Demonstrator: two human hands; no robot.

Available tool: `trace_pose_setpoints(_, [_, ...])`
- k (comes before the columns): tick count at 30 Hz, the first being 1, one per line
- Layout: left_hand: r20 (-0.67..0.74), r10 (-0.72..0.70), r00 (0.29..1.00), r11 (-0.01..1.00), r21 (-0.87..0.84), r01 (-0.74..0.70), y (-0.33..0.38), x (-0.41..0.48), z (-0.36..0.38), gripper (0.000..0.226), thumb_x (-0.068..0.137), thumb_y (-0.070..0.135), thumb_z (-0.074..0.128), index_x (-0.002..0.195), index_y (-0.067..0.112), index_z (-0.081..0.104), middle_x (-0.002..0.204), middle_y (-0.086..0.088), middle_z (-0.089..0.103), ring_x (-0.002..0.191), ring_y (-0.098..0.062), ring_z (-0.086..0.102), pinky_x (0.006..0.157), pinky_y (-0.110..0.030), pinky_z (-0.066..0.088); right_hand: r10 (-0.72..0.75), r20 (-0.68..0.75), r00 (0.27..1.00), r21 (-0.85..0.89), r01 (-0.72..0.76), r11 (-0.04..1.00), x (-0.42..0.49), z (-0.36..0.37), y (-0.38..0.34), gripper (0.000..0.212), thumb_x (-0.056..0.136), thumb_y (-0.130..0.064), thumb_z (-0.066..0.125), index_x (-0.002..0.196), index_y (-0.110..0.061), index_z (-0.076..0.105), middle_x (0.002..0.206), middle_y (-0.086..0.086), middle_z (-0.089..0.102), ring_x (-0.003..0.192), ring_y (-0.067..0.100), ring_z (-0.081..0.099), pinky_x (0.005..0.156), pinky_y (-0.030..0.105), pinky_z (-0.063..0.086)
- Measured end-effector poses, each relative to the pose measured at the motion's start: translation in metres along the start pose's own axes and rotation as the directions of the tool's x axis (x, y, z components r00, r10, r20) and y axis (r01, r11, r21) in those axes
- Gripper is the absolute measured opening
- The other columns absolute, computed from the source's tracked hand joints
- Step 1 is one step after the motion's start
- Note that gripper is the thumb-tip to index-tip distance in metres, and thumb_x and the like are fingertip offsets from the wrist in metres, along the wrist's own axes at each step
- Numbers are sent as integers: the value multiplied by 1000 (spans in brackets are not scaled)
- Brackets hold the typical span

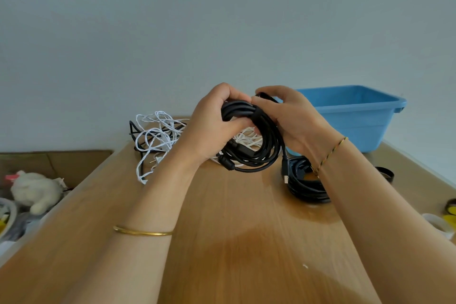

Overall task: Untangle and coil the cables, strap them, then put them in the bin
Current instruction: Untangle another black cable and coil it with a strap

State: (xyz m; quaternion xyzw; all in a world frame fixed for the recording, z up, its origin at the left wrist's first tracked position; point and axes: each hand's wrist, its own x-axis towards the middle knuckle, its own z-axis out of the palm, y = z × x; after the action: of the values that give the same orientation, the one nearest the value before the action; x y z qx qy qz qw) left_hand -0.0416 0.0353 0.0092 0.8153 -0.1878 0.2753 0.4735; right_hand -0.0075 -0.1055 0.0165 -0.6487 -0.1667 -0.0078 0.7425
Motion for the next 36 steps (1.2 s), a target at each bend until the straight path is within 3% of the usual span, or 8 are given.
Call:
trace_pose_setpoints(4, [-77,15,997,1000,-5,-15,-5,0,-4,29,81,-5,62,84,24,57,74,13,59,62,6,53,60,-11,40,-17,37,999,42,15,999,-5,6,-3,36,89,-12,64,120,-13,46,70,10,63,53,17,61,48,27,48])
trace_pose_setpoints(6, [-72,2,997,1000,-19,-3,-5,0,-4,26,82,-3,62,85,22,58,74,13,59,60,6,52,60,-12,41,-49,4,999,39,48,998,-5,9,-3,34,89,-11,63,119,-10,46,76,11,63,51,17,60,45,24,47])
trace_pose_setpoints(13, [43,-25,999,998,-62,27,-5,1,-3,38,84,-5,62,112,20,59,101,8,67,73,8,60,68,-9,43,-29,-40,999,-11,29,1000,0,4,1,41,84,-19,70,117,-11,46,85,12,62,52,17,61,46,27,47])
trace_pose_setpoints(17, [58,-20,998,997,-75,24,-5,0,-2,38,83,-6,63,112,18,60,88,13,64,60,9,56,61,-6,40,-19,-26,999,-8,19,1000,1,2,2,42,87,-18,67,122,-12,44,89,15,61,53,17,61,43,23,49])
trace_pose_setpoints(21, [77,-29,997,997,-72,35,-6,0,-1,32,83,-2,66,110,14,63,62,24,61,57,9,55,58,-5,39,-26,-26,999,-62,24,998,5,-1,6,45,88,-20,66,126,-16,43,111,21,59,56,18,63,46,22,50])
trace_pose_setpoints(28, [117,-91,989,995,-38,96,-7,1,1,27,83,-4,64,104,13,62,59,18,58,54,9,54,57,-7,38,-53,-35,998,-132,48,990,6,-1,10,35,90,-19,63,121,-13,47,107,24,62,56,19,61,46,24,50])
trace_pose_setpoints(32, [181,-165,970,982,-56,178,-7,2,0,24,80,7,72,100,15,61,69,14,59,54,7,54,57,-11,40,-75,-68,995,-202,60,978,7,-2,15,32,89,-22,64,117,-14,50,105,22,63,57,18,59,52,31,52])
trace_pose_setpoints(36, [180,-190,965,978,-54,202,-8,2,1,20,85,19,70,101,11,62,66,6,57,51,-2,50,57,-20,41,-93,-92,991,-242,68,968,9,-4,17,30,88,-25,65,114,-16,53,107,17,62,64,19,60,53,27,51])
